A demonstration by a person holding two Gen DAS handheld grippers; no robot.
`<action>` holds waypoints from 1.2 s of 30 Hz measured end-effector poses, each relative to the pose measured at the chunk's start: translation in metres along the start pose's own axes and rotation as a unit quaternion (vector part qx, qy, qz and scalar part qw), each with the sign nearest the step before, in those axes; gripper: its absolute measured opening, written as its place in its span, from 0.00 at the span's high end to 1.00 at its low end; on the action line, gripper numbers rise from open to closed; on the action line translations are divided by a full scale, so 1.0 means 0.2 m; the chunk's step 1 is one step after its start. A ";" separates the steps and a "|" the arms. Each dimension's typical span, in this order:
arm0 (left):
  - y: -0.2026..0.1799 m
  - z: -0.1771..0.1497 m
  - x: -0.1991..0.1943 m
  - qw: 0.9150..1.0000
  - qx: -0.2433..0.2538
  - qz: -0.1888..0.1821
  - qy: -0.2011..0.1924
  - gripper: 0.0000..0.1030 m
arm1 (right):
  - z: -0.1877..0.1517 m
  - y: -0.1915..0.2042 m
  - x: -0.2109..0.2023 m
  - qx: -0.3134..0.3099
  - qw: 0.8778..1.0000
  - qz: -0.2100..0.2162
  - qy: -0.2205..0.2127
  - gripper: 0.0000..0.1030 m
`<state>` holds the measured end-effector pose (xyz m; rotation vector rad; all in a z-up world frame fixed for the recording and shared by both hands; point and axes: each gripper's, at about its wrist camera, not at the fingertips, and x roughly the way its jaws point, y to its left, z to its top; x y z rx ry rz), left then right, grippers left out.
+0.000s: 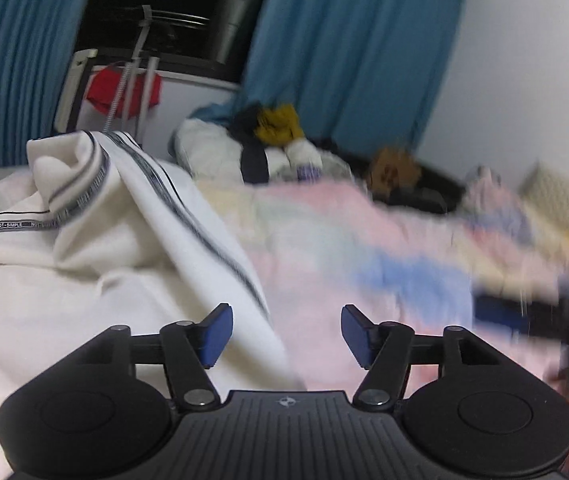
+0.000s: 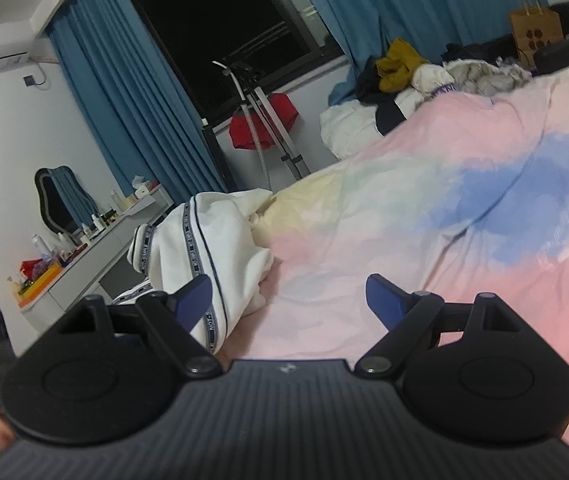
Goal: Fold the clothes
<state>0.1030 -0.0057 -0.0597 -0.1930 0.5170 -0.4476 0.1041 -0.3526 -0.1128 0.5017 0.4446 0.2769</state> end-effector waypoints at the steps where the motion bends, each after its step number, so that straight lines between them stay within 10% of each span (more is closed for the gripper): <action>1: 0.03 0.05 0.01 1.000 -0.018 -0.002 -0.009 0.39 | 0.00 -0.01 0.00 0.008 1.000 0.001 0.001 0.17; 9: 0.34 0.42 0.39 0.989 -0.114 0.096 -0.013 0.39 | 0.01 -0.10 0.07 0.039 0.999 -0.003 0.007 0.17; 13: 0.40 0.51 0.60 0.989 -0.084 0.119 0.028 0.85 | 0.00 -0.13 0.16 0.037 0.999 -0.007 0.020 0.17; 16: 0.33 0.55 0.75 0.990 -0.045 0.130 0.045 0.96 | -0.01 -0.15 0.20 0.045 0.999 -0.006 0.026 0.17; 23: -0.11 0.60 0.85 0.995 0.079 0.042 0.032 0.98 | 0.01 -0.22 0.18 0.074 0.997 -0.017 0.015 0.17; 30: -0.69 0.16 0.90 0.955 0.243 -0.107 0.135 0.98 | 0.06 -0.35 0.03 0.122 0.988 -0.084 -0.047 0.17; 33: -0.78 -0.12 0.86 0.937 0.286 -0.119 0.159 0.96 | 0.06 -0.41 0.00 0.150 0.982 -0.096 -0.054 0.16; 36: -0.72 -0.24 0.87 0.939 0.282 -0.107 0.166 0.92 | 0.06 -0.43 0.01 0.159 0.981 -0.103 -0.045 0.16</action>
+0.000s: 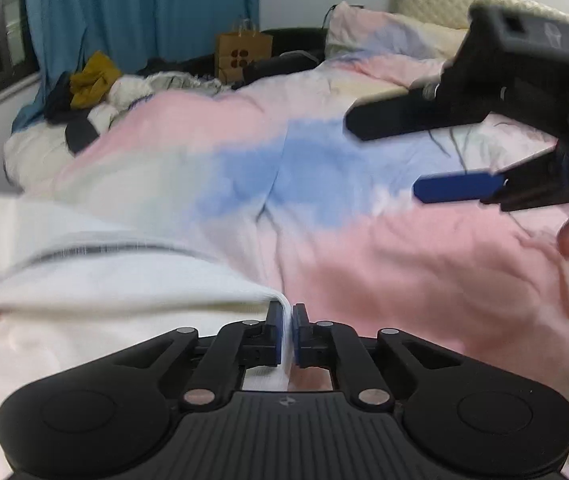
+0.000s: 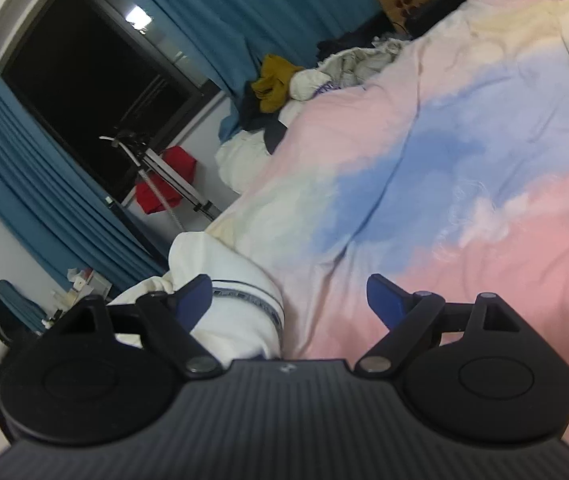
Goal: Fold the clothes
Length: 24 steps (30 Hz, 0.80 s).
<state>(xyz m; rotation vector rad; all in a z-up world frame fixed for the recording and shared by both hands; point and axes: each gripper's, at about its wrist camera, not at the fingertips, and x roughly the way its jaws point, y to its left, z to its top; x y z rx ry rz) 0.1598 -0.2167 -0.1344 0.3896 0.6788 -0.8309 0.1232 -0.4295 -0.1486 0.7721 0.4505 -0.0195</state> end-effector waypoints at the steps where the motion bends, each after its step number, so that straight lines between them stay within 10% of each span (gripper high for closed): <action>1: 0.02 -0.01 0.00 1.000 -0.019 -0.005 0.002 0.86 | 0.00 0.00 0.00 -0.001 1.000 -0.003 0.001 0.16; 2: 0.06 -0.01 -0.01 0.999 -0.042 -0.009 0.002 0.80 | 0.00 0.00 0.00 -0.003 1.000 -0.006 0.002 0.16; 4: 0.14 -0.01 -0.06 0.996 -0.084 -0.007 0.002 0.36 | 0.01 -0.01 0.00 -0.001 1.000 -0.012 0.003 0.16; 12: 0.44 0.02 -0.32 0.969 -0.237 -0.021 -0.066 0.17 | 0.00 -0.04 0.02 0.018 1.000 -0.022 0.008 0.16; 14: 0.60 0.03 -0.29 0.946 -0.319 -0.007 -0.061 0.14 | 0.00 -0.04 0.03 0.019 1.000 -0.022 0.009 0.16; 19: 1.10 -0.04 -0.04 0.832 -0.552 -0.036 -0.047 0.23 | -0.01 -0.05 0.06 0.020 0.999 -0.027 0.015 0.16; 21: 1.20 0.00 0.01 0.828 -0.557 -0.006 -0.067 0.36 | -0.02 -0.05 0.07 0.021 0.999 -0.031 0.018 0.16; 24: 1.19 0.18 0.11 0.871 -0.487 0.048 -0.051 0.77 | -0.01 -0.06 0.07 0.024 0.999 -0.033 0.013 0.16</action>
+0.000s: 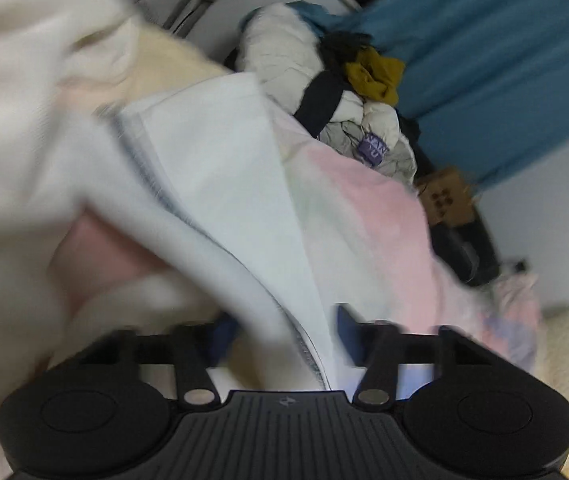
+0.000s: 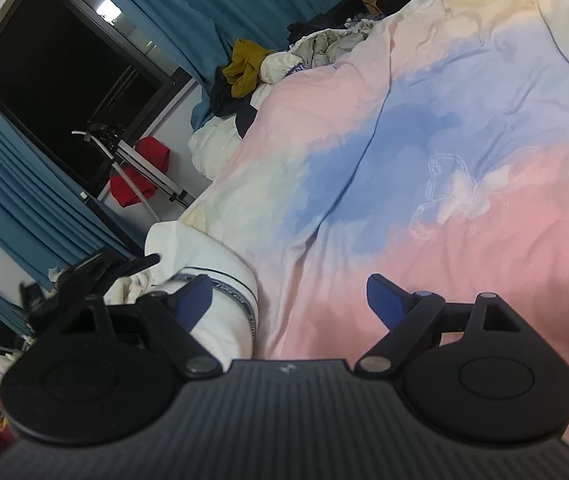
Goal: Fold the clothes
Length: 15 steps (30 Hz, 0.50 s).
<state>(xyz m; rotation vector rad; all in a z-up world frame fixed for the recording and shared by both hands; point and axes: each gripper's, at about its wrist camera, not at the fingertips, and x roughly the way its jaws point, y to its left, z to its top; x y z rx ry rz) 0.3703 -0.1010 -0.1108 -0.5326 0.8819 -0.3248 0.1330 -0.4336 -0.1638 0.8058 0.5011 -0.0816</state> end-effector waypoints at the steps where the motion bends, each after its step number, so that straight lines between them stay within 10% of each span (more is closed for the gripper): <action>1: -0.05 0.02 0.04 0.999 0.030 0.016 -0.005 0.85 | 0.00 0.00 0.00 0.001 1.000 -0.001 -0.002 0.16; 4: -0.36 -0.03 0.08 0.986 0.159 0.023 -0.039 0.92 | 0.01 -0.02 0.00 0.004 1.000 -0.008 -0.007 0.16; 8: -0.77 -0.19 0.16 0.948 0.311 -0.012 -0.066 0.95 | 0.01 -0.02 0.02 -0.011 0.999 -0.035 0.004 0.16; 15: -1.05 -0.58 0.42 0.922 0.383 -0.064 -0.012 0.73 | 0.00 -0.13 0.10 0.030 0.997 -0.053 0.054 0.16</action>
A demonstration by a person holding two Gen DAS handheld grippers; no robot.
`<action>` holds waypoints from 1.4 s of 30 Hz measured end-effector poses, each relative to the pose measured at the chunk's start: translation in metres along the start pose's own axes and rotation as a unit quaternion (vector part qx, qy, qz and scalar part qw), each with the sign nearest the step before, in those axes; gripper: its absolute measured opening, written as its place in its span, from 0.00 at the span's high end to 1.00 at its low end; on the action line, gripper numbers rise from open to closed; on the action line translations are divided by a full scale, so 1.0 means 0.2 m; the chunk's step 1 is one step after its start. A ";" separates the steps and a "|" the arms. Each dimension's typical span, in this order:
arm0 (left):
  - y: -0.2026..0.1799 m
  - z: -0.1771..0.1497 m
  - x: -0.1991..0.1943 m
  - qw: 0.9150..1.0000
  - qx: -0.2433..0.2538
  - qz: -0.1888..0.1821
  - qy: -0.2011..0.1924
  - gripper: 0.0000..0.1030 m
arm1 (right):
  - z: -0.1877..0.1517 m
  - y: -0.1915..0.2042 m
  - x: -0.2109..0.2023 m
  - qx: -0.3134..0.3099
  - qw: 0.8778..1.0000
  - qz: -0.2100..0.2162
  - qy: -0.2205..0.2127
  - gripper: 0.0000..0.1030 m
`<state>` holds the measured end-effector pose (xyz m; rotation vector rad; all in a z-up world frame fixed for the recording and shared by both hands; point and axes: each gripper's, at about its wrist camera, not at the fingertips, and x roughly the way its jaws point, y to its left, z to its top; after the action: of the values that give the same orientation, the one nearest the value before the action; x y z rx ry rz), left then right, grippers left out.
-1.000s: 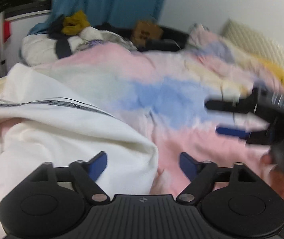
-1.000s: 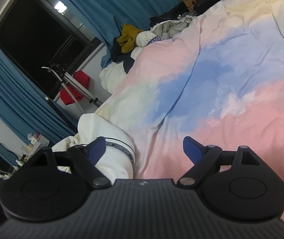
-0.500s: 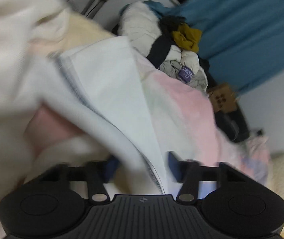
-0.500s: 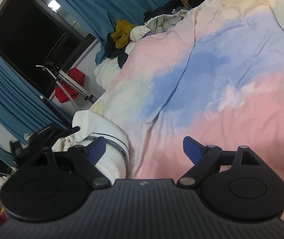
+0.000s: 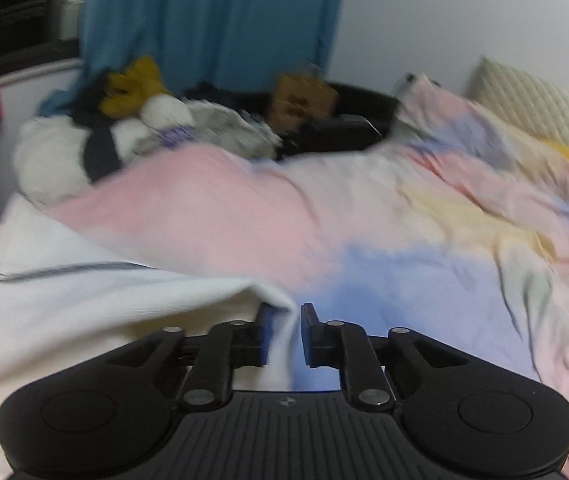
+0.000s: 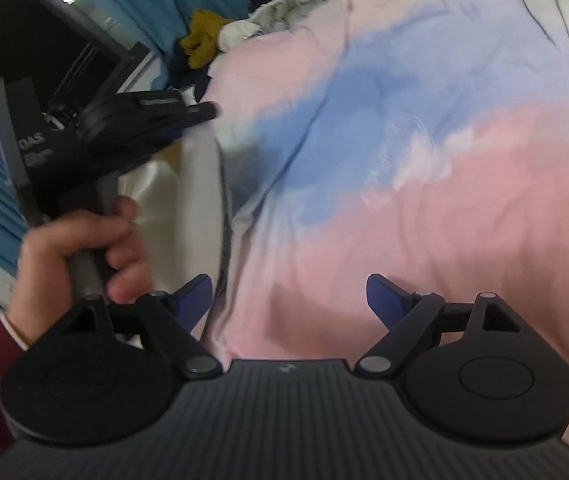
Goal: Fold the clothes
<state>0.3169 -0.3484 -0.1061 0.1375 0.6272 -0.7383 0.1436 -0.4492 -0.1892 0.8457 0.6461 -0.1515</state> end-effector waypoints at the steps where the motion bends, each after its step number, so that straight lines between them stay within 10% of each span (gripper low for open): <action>1: -0.01 -0.01 -0.02 1.000 0.005 -0.008 0.002 0.60 | 0.00 -0.02 0.00 0.007 1.000 0.001 0.000 0.16; 11: 0.13 -0.25 -0.66 1.000 -0.004 -0.020 -0.022 0.25 | 0.01 -0.01 -0.01 0.013 1.000 0.025 -0.003 0.16; 26: 0.50 -0.88 -1.90 0.989 -0.089 0.117 -0.003 0.24 | -0.07 0.32 -0.19 -0.162 0.981 0.074 -0.072 0.16; 42: 0.65 -1.14 -2.06 0.958 -0.229 0.168 -0.035 0.22 | -0.15 0.49 -0.07 -0.255 0.959 0.082 -0.096 0.16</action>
<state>0.0582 0.0641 -0.0655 -0.2057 0.6712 -0.2549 0.1552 -0.3630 -0.1329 0.3747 0.4009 0.0837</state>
